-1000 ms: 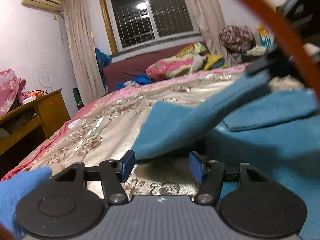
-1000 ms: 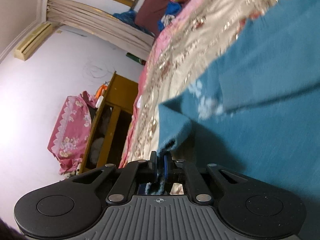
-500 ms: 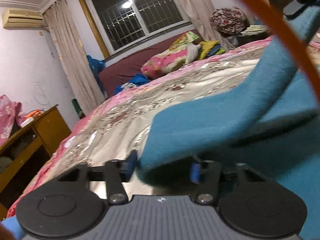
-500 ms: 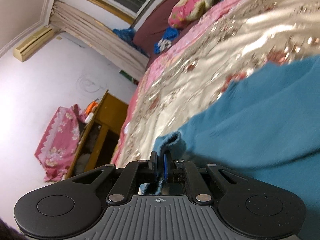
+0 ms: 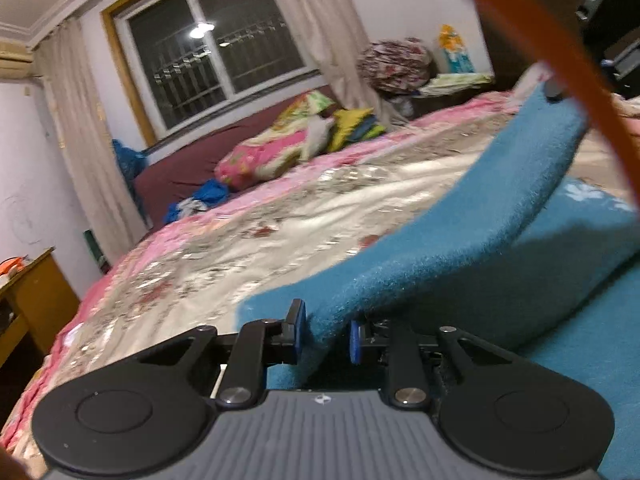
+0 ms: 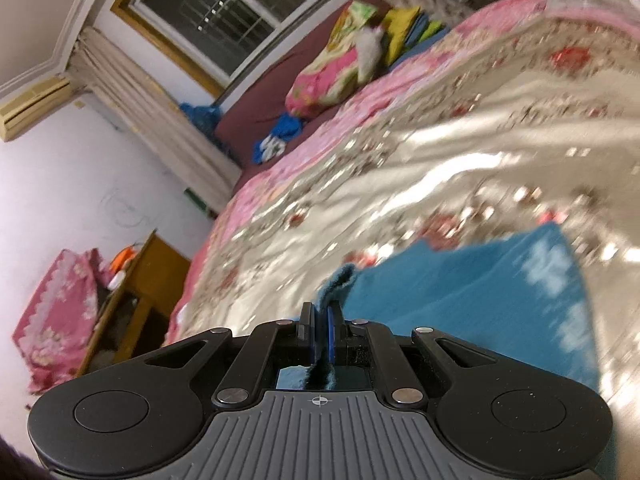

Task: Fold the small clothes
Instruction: 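Lift the held sleeve cuff with the right tool and carry it across the sweater body, then lower the sleeve onto the sweater body and open the right tool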

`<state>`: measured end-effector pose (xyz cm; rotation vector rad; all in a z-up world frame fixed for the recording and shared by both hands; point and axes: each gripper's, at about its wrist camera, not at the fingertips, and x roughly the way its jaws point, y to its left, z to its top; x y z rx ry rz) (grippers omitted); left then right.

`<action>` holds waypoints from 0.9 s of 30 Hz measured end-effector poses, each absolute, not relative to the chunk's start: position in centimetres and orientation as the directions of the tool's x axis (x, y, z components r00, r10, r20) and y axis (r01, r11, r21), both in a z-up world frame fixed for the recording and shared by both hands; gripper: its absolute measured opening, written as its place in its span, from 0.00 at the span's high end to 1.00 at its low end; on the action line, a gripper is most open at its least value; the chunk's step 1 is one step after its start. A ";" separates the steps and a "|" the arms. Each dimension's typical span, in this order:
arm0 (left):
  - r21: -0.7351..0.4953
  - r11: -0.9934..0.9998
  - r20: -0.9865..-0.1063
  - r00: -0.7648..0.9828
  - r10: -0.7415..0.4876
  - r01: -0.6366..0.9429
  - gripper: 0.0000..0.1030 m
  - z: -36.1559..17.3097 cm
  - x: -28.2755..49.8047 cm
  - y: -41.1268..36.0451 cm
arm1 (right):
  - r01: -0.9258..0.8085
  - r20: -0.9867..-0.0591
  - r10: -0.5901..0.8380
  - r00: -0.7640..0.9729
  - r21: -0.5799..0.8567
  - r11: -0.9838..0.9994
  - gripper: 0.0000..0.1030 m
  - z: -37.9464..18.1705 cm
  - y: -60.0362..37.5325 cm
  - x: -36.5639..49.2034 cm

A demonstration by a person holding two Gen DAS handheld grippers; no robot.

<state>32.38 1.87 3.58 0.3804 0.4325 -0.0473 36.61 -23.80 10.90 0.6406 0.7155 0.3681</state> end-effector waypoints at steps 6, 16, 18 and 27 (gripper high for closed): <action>0.385 0.894 -0.492 0.870 -0.010 0.228 0.69 1.1 31.8 -0.4 | -0.046 -0.566 0.432 0.702 0.570 0.820 0.93 8.3 -26.8 37.7; 0.290 0.919 -0.541 0.838 -0.073 0.268 0.65 2.3 29.3 0.9 | 0.013 -0.724 0.293 0.625 0.385 0.923 0.93 1.7 -26.0 38.6; 0.254 0.928 -0.545 0.833 -0.094 0.271 0.64 3.0 28.7 1.6 | 0.008 -0.720 0.285 0.633 0.374 0.927 0.93 1.8 -25.9 38.6; 0.162 0.963 -0.524 0.846 -0.102 0.216 0.62 4.2 28.8 3.7 | -0.027 -0.646 0.300 0.702 0.398 0.917 0.94 4.5 -26.2 37.7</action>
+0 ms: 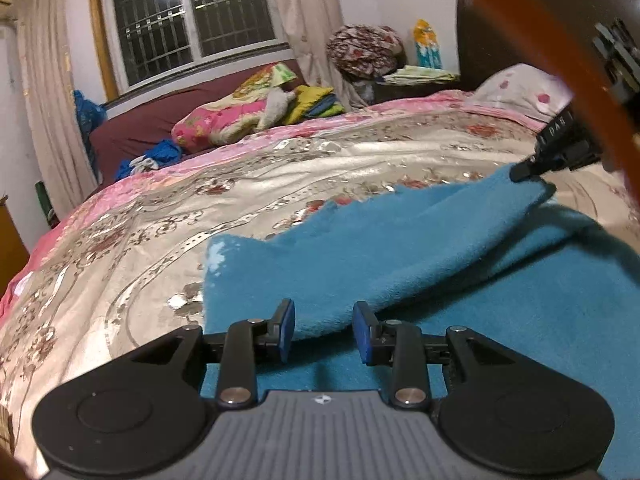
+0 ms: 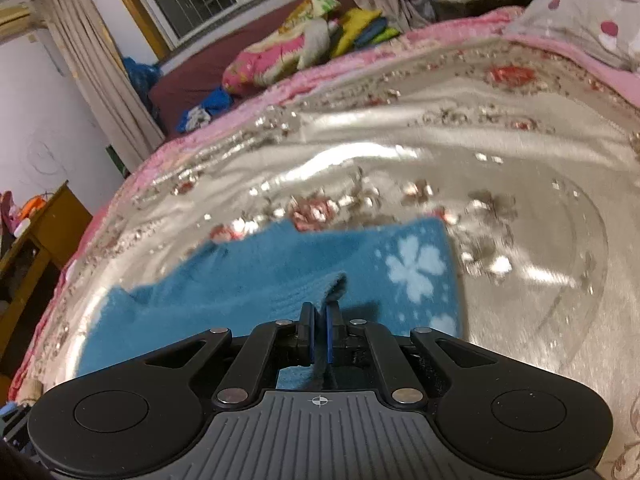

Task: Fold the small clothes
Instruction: 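Lower the sleeve onto the sweater body and open the right tool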

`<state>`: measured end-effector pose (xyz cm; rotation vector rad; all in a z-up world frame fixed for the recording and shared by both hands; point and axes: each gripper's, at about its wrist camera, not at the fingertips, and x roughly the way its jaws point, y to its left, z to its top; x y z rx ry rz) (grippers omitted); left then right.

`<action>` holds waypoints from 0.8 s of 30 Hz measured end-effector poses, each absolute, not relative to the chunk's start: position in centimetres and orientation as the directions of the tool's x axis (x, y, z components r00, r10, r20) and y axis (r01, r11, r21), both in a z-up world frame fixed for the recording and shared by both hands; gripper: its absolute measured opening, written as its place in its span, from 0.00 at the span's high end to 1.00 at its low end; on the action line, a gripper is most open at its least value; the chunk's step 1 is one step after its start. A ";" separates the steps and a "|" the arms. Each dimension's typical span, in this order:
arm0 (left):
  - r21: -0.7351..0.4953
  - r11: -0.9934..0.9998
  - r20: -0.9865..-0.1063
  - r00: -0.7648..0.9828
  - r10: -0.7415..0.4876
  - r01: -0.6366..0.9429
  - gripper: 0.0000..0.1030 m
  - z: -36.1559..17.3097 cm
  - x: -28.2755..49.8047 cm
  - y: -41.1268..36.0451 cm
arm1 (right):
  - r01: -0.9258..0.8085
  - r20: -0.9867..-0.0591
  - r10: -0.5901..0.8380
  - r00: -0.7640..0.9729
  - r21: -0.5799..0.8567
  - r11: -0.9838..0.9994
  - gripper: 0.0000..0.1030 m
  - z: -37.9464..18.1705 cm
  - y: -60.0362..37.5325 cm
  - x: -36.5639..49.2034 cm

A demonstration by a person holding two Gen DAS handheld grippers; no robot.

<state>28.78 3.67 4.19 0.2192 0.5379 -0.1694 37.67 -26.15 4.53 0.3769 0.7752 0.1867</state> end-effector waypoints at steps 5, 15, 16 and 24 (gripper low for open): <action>0.161 0.966 -0.580 0.811 -0.072 0.201 0.57 3.1 30.3 4.1 | -0.023 -0.703 0.227 0.674 0.287 0.958 0.93 3.5 -24.7 39.1; 0.098 0.978 -0.551 0.828 -0.100 0.183 0.55 4.7 29.5 5.7 | -0.020 -0.693 0.155 0.704 0.199 0.980 0.87 5.1 -24.8 36.7; 0.090 0.980 -0.539 0.836 -0.103 0.179 0.55 5.1 29.8 5.7 | -0.034 -0.676 0.160 0.719 0.196 0.980 0.87 5.6 -24.7 36.3; 0.112 0.986 -0.617 0.786 -0.030 0.125 0.53 2.5 34.1 5.5 | -0.138 -0.727 0.256 0.637 0.220 0.966 0.87 3.9 -22.1 36.9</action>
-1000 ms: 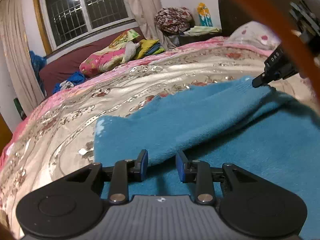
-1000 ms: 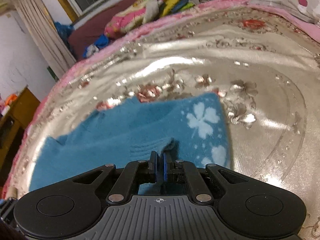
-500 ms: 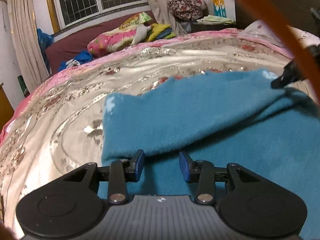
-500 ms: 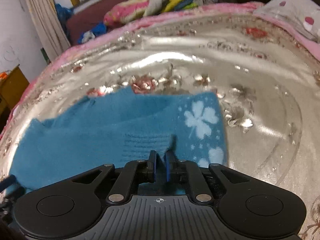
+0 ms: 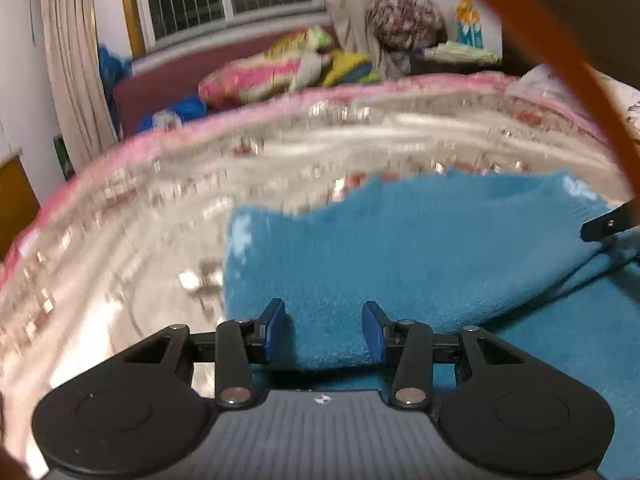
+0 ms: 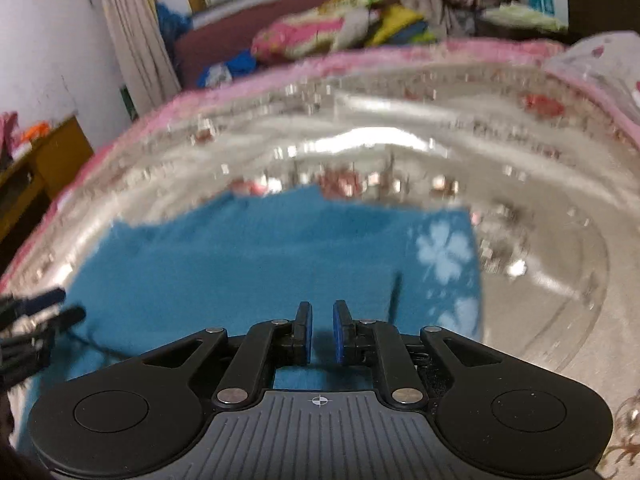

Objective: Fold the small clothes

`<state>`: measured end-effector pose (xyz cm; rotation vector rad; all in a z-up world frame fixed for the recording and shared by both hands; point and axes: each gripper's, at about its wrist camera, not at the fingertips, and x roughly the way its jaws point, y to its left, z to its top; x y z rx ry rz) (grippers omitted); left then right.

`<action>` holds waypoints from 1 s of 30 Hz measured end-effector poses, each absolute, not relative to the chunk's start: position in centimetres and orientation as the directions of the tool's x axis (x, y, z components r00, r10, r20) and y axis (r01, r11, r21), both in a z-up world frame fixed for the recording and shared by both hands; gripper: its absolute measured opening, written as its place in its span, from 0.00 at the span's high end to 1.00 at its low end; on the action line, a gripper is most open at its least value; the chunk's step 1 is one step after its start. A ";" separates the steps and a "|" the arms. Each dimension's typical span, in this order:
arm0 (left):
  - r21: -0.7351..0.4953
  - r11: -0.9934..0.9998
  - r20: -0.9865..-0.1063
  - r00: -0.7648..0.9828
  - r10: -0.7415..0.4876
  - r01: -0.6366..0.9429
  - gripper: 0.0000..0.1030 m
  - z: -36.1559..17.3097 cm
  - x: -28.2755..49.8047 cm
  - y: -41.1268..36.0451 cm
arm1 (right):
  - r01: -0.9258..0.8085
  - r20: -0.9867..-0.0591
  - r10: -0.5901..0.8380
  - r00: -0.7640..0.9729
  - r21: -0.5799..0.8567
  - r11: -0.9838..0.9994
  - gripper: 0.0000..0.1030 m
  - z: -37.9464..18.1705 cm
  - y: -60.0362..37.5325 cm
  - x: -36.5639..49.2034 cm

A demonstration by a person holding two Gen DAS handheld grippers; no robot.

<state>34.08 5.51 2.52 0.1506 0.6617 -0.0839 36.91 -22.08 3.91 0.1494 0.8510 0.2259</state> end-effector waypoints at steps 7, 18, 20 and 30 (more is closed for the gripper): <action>0.129 0.982 -0.613 0.790 -0.031 0.139 0.53 3.5 32.6 5.1 | -0.132 -0.755 0.224 0.616 0.181 0.975 0.86 3.6 -21.7 36.6; 0.109 0.982 -0.609 0.791 -0.057 0.155 0.53 6.1 27.9 5.2 | -0.170 -0.727 0.287 0.624 0.231 0.958 0.86 8.3 -21.8 31.0; 0.109 0.981 -0.606 0.793 -0.064 0.162 0.53 6.7 26.9 5.1 | -0.181 -0.722 0.298 0.625 0.238 0.954 0.86 9.4 -21.6 29.8; 0.091 0.978 -0.620 0.780 -0.091 0.187 0.52 7.9 21.3 5.2 | -0.244 -0.713 0.335 0.616 0.232 0.942 0.82 12.9 -21.4 21.8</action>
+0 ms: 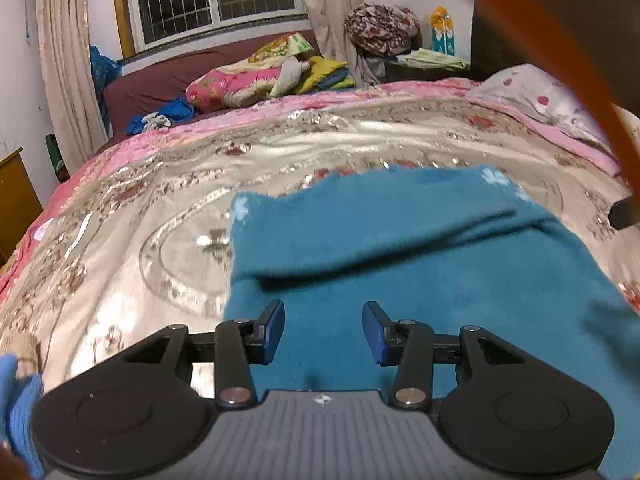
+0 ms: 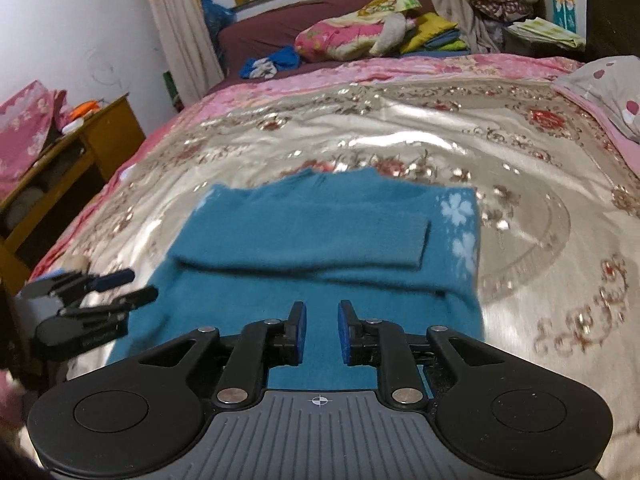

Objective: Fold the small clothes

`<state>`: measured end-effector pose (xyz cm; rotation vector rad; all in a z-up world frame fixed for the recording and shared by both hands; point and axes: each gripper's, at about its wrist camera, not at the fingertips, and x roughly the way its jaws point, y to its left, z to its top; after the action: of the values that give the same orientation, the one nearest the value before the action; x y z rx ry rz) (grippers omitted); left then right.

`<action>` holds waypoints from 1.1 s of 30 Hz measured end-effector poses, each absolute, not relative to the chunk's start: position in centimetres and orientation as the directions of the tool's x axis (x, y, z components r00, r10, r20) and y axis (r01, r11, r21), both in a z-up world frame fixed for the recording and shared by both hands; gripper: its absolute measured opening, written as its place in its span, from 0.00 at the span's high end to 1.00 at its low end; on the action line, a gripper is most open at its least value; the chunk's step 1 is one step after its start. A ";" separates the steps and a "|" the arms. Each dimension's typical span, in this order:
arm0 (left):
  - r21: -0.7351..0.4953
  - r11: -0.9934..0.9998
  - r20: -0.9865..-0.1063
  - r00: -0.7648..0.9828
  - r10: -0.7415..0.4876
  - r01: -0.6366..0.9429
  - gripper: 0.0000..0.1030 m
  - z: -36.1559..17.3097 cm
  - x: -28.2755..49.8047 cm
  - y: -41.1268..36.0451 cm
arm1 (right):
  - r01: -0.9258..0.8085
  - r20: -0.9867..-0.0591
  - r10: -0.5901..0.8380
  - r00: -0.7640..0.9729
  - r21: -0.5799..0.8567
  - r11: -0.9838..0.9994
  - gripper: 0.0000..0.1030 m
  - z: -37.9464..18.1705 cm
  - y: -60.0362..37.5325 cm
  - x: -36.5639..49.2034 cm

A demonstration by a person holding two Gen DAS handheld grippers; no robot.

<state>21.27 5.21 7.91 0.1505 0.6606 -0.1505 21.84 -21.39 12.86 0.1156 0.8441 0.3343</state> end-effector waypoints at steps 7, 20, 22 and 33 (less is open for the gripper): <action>0.083 0.978 -0.661 0.745 -0.092 0.194 0.52 6.4 16.7 5.5 | -0.238 -0.748 0.340 0.569 0.247 0.940 0.81 11.2 -21.6 17.2; 0.008 0.993 -0.738 0.671 -0.074 0.119 0.52 3.3 11.1 8.5 | -0.172 -0.812 0.315 0.491 0.264 0.949 0.81 7.1 -23.7 11.7; 0.002 0.994 -0.744 0.664 -0.074 0.113 0.52 3.2 10.3 8.9 | -0.166 -0.821 0.318 0.475 0.271 0.948 0.81 6.5 -23.9 11.0; 0.028 0.994 -0.752 0.657 -0.047 0.103 0.51 3.1 7.6 10.5 | -0.120 -0.845 0.313 0.434 0.290 0.950 0.71 5.1 -26.4 7.2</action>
<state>7.61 10.49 3.07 0.0701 0.8498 -0.0853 7.18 -26.40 5.11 0.1969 1.0906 0.2717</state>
